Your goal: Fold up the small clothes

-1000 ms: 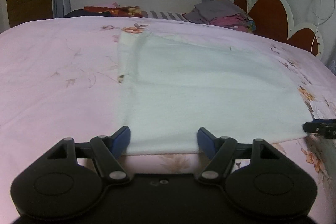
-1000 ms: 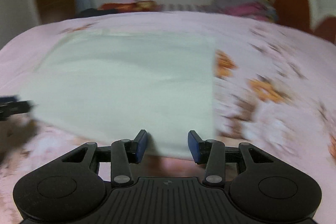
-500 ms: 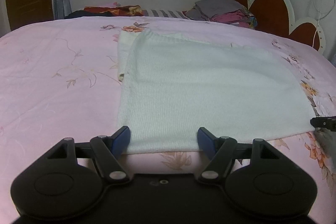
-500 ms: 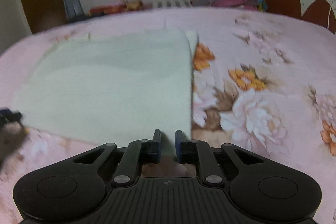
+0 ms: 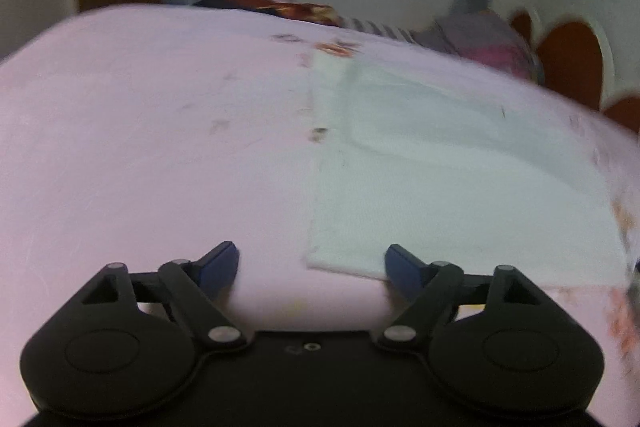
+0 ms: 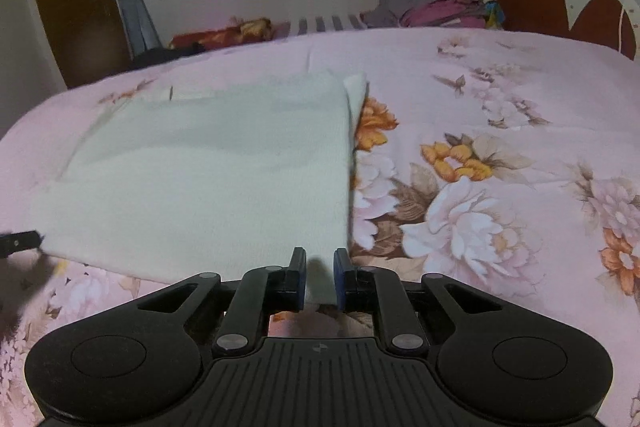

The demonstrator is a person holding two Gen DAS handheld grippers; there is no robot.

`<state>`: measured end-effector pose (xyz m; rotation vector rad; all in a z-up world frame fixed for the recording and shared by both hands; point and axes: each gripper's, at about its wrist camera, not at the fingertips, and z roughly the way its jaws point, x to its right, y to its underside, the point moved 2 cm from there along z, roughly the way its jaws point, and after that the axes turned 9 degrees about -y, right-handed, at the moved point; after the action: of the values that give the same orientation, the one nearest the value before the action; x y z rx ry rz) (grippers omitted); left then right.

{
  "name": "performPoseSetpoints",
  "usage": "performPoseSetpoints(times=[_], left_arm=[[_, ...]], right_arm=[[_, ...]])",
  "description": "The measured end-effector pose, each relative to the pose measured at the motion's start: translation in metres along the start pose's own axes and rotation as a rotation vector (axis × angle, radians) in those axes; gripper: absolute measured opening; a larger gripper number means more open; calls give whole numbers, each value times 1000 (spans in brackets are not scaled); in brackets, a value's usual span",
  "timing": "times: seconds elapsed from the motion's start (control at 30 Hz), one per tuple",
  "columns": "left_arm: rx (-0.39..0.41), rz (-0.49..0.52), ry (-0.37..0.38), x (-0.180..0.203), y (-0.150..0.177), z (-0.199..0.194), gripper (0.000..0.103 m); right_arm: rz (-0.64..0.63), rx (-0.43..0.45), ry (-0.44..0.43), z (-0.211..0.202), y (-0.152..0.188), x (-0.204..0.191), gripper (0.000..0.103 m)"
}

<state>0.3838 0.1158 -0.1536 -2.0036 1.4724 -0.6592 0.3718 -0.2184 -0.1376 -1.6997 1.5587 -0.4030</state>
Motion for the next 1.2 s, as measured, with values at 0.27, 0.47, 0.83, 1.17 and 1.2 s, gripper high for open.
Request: performPoseSetpoints(times=[0.27,0.47,0.83,1.17,1.2], left_arm=[[-79,-464,308,-6,24,3,53],[-20,-639,342,-6,23,23,53],[56,-731,353,-9,8,48,35],[68,-735,464,-20,4,50,7],[61,-723,447,-19,4,50,9]], right_arm=[[34,56,-49,-13,-8,-1,14],[52,78,-130,1,-27,-26,14],[31,40,-199,76,-54,-81,0],[20,15,-186,124,-79,-104,0],[16,19,-188,126,-79,-106,0]])
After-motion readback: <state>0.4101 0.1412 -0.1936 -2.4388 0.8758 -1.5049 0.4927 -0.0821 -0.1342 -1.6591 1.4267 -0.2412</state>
